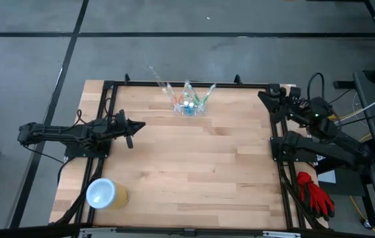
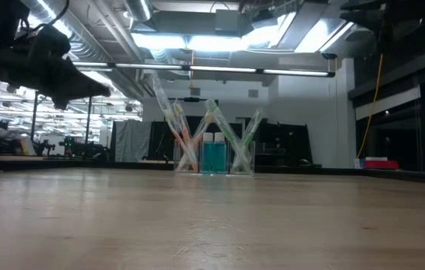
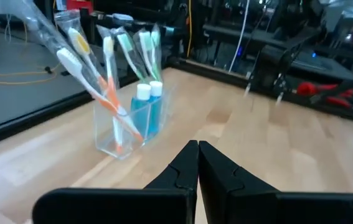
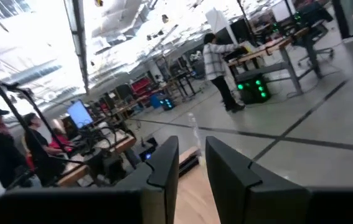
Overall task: Pick & Place toothbrushing station
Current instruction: Return to Home Position
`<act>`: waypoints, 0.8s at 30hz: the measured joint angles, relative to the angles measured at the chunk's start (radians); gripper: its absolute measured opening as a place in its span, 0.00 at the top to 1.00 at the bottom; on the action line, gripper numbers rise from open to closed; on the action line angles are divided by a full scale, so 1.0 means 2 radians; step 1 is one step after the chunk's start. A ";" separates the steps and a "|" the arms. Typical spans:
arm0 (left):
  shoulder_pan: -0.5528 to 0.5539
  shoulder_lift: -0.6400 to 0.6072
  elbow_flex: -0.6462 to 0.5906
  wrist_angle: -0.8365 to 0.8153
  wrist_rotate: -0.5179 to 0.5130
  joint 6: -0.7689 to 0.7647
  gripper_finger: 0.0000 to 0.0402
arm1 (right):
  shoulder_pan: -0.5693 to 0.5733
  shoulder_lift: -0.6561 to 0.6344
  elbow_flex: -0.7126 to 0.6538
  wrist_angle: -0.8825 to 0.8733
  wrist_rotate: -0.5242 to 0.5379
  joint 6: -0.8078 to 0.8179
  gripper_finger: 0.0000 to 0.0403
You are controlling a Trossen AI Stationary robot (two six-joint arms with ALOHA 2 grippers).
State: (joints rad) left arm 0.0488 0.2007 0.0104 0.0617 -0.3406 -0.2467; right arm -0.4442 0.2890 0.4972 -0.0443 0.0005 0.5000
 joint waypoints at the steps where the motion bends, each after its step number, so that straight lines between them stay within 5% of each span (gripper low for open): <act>1: 0.000 0.000 0.000 -0.001 -0.001 0.007 0.99 | 0.000 0.000 0.009 -0.012 0.004 -0.004 0.80; 9: 0.000 0.049 0.000 0.002 -0.049 0.009 0.99 | 0.000 0.000 0.027 -0.044 0.006 -0.003 0.80; 19: 0.000 0.059 0.000 0.004 -0.039 -0.033 0.99 | 0.000 0.013 0.021 -0.035 0.018 -0.041 0.80; 24: 0.000 0.060 0.000 0.005 -0.039 -0.033 0.99 | 0.000 0.030 -0.018 0.005 -0.029 -0.045 0.80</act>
State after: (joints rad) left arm 0.0486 0.3198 0.0101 0.0709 -0.4191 -0.3118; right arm -0.4435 0.3480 0.4620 -0.0348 -0.0565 0.4107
